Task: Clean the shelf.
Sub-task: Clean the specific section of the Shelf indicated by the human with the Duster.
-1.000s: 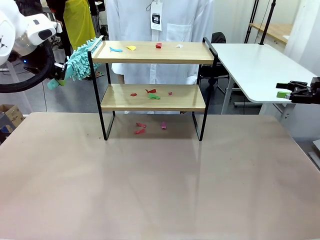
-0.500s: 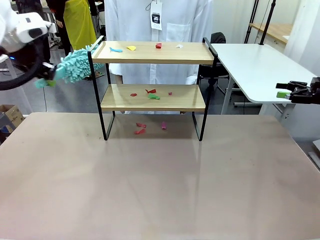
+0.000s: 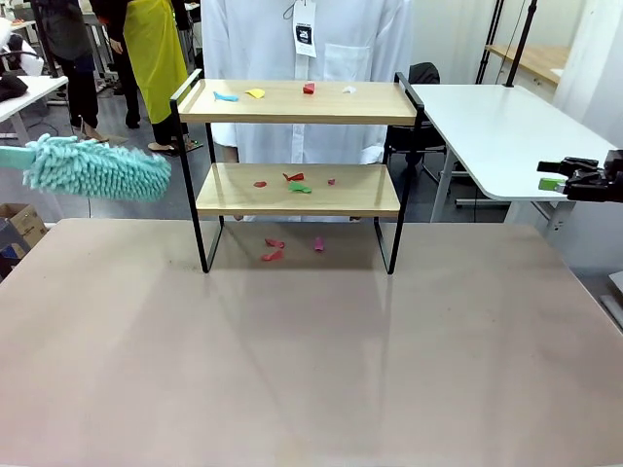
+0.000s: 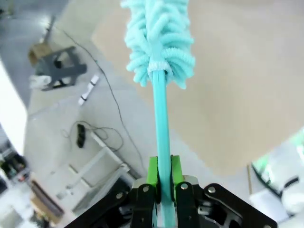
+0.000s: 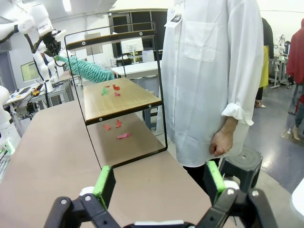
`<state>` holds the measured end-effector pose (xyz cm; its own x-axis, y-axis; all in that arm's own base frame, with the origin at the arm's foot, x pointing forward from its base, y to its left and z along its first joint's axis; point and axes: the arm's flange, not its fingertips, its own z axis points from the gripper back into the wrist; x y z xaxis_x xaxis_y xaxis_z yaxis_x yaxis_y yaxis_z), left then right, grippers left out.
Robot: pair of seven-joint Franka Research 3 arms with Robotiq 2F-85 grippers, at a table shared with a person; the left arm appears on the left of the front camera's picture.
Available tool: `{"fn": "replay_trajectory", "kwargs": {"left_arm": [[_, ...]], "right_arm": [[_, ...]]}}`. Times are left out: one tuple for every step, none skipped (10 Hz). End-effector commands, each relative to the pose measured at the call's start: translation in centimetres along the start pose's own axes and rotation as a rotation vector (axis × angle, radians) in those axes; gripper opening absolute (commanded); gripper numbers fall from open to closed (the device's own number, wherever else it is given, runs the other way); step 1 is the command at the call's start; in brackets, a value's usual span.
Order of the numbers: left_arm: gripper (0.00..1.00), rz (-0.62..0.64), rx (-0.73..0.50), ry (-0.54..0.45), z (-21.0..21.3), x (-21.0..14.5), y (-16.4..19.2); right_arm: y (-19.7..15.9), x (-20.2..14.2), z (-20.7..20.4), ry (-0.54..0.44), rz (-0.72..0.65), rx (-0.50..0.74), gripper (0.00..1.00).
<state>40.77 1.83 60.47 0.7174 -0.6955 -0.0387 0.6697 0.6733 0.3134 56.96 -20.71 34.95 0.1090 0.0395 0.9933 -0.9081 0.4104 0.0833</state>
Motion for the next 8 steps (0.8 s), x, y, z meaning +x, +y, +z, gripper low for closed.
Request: {"fn": "replay_trajectory", "kwargs": {"left_arm": [[0.13,-0.287,0.004,0.03,1.4,-1.9,-0.4],[0.13,-0.377,-0.029,0.028,1.8,-2.8,-1.0],[0.13,-0.482,-0.066,0.018,2.1,-3.5,-2.0],[0.13,-0.594,-0.071,0.005,2.4,-4.3,-3.0],[0.13,-0.681,-0.059,-0.006,2.5,-4.7,-3.7],[0.13,-0.74,-0.027,-0.008,2.7,-5.0,-4.6],[0.13,-0.809,-0.019,-0.006,2.7,-5.2,-5.5],[0.13,-0.827,-0.027,-0.01,2.7,-5.2,-5.9]], "right_arm": [[0.0,0.3,-0.2,0.0,0.005,0.002,1.0],[0.0,0.3,-0.2,0.0,0.005,0.002,1.0],[0.0,0.3,-0.2,0.0,0.005,0.002,1.0],[0.0,0.3,-0.2,0.0,0.005,0.002,1.0],[0.0,0.3,-0.2,0.0,0.005,0.002,1.0],[0.0,0.3,-0.2,0.0,0.005,0.002,1.0],[0.0,0.3,-0.2,0.0,0.005,0.002,1.0],[0.0,0.3,-0.2,0.0,0.005,0.002,1.0]]}}
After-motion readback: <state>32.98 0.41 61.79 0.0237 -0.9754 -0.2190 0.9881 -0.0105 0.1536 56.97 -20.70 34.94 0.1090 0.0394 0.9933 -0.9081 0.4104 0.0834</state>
